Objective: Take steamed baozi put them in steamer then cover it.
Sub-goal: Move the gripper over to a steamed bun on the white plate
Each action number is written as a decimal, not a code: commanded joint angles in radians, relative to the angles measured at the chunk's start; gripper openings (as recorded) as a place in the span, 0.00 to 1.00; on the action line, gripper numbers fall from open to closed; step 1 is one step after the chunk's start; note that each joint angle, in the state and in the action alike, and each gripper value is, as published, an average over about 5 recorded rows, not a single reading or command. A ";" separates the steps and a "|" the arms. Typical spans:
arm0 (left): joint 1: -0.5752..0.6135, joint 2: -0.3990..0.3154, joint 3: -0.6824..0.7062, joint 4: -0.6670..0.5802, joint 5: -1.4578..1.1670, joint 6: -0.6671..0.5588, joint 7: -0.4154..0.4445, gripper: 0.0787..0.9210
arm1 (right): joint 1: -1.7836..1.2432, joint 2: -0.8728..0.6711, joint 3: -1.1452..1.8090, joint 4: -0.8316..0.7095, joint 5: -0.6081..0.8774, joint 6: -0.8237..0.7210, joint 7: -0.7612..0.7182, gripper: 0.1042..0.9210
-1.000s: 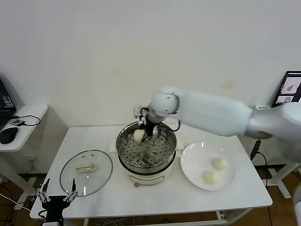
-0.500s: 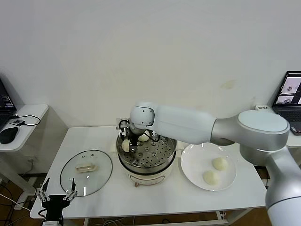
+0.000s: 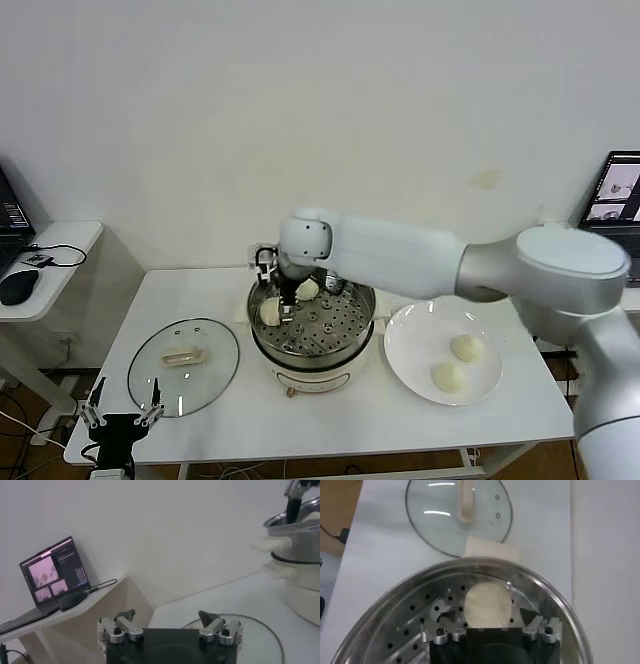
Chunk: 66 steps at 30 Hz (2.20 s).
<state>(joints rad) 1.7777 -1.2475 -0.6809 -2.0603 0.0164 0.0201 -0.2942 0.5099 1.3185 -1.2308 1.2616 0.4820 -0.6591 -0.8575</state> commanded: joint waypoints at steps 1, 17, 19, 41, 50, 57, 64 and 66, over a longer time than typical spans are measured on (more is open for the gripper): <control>0.005 0.006 0.000 -0.002 0.002 0.001 0.001 0.88 | 0.183 -0.307 -0.030 0.247 -0.079 0.088 -0.163 0.88; 0.040 -0.007 0.018 -0.024 0.035 -0.004 0.003 0.88 | -0.001 -0.954 0.051 0.544 -0.419 0.336 -0.286 0.88; 0.040 -0.008 0.022 -0.025 0.040 -0.003 0.004 0.88 | -0.094 -0.986 0.104 0.543 -0.460 0.348 -0.275 0.88; 0.048 -0.025 0.018 -0.019 0.057 -0.002 0.006 0.88 | -0.758 -0.898 0.531 0.392 -0.652 0.364 -0.166 0.88; 0.043 -0.025 0.009 -0.008 0.057 -0.002 0.006 0.88 | -0.770 -0.811 0.535 0.308 -0.665 0.358 -0.146 0.88; 0.037 -0.026 0.005 0.004 0.059 -0.003 0.005 0.88 | -0.768 -0.760 0.537 0.243 -0.670 0.355 -0.132 0.88; 0.033 -0.025 0.002 0.005 0.061 -0.003 0.005 0.88 | -0.762 -0.726 0.537 0.223 -0.653 0.339 -0.130 0.86; 0.033 -0.025 0.002 0.005 0.061 -0.003 0.006 0.88 | -0.760 -0.720 0.537 0.224 -0.645 0.330 -0.130 0.84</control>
<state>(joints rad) 1.8105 -1.2730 -0.6785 -2.0564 0.0766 0.0171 -0.2889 -0.2272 0.5557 -0.7086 1.5245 -0.1665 -0.3172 -0.9943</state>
